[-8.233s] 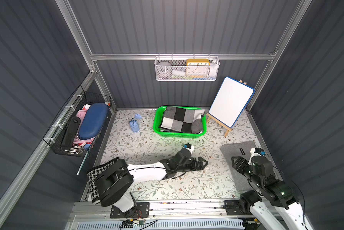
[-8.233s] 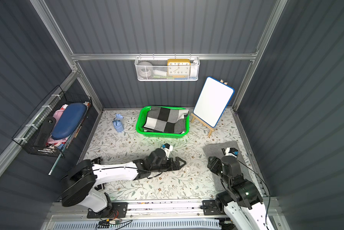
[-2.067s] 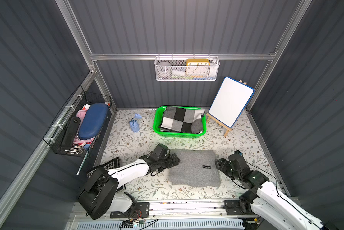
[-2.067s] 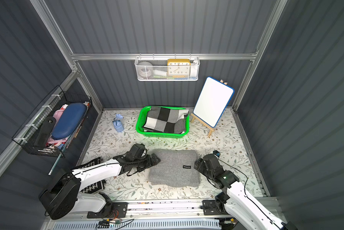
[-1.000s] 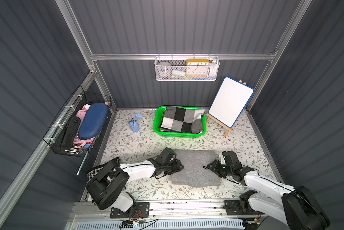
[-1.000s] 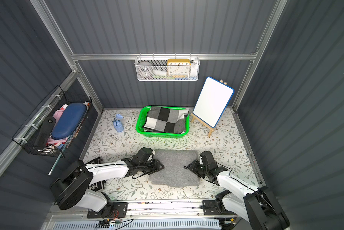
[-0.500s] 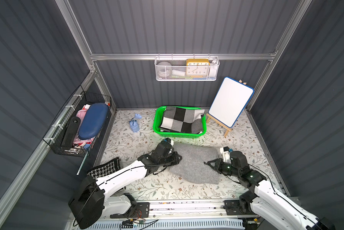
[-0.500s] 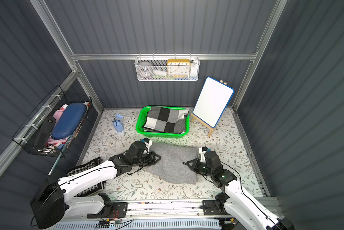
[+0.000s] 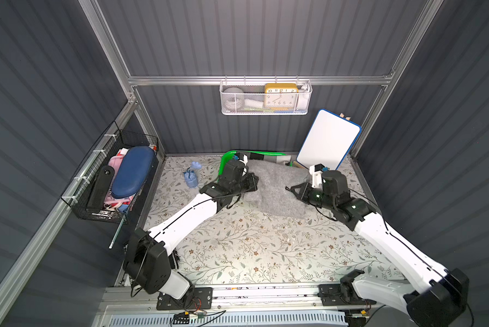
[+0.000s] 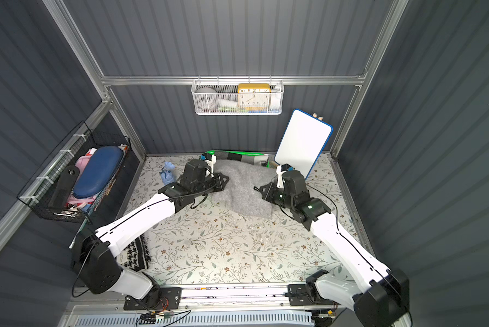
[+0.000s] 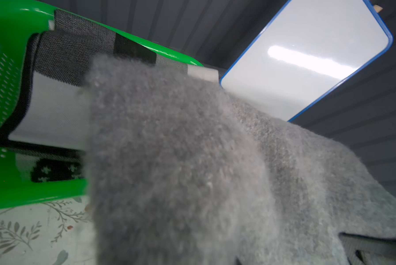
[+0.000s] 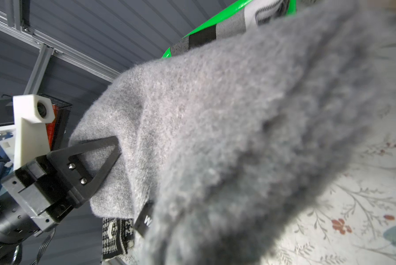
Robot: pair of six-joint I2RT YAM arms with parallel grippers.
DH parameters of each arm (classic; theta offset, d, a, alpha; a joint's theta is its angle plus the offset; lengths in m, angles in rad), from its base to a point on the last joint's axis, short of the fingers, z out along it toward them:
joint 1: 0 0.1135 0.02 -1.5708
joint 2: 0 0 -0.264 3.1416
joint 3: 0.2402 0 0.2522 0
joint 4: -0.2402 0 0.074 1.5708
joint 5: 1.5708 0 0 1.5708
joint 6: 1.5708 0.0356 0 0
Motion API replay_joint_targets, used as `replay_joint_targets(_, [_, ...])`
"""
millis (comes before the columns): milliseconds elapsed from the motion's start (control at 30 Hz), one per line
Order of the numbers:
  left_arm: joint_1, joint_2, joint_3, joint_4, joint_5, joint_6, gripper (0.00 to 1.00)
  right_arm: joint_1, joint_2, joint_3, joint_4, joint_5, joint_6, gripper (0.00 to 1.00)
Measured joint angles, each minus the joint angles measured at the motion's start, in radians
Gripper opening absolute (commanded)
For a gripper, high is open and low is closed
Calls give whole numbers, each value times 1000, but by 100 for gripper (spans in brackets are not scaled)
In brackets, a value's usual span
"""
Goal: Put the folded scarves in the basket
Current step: Place the scarf in the basket.
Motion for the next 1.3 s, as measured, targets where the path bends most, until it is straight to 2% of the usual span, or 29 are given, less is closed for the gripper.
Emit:
replay_joint_targets(167, [122,127,150,-4,18,51,2,-26,249,249,-5,25,-80,0])
replay_joint_targets(333, [218,258,289,-3,89,98,2,-71,482,461,-17,13,-130,0])
replay_joint_targets(500, [268,359,334,18,171,138,3,-108,681,616,-39,-10,-160,0])
replay_joint_targets(667, [295,501,438,13,217,168,3,-116,828,727,-91,21,-193,0])
replay_joint_targets(867, [301,600,505,-14,244,201,6,-115,918,774,-143,76,-219,0])
replay_joint_targets(1200, [301,644,533,-43,238,246,15,-112,934,759,-144,128,-232,0])
replay_joint_targets(1267, [301,655,548,-54,238,255,21,-112,934,759,-145,127,-232,0])
replay_joint_targets(1300, [301,659,555,-58,240,264,31,-112,934,760,-147,123,-232,5])
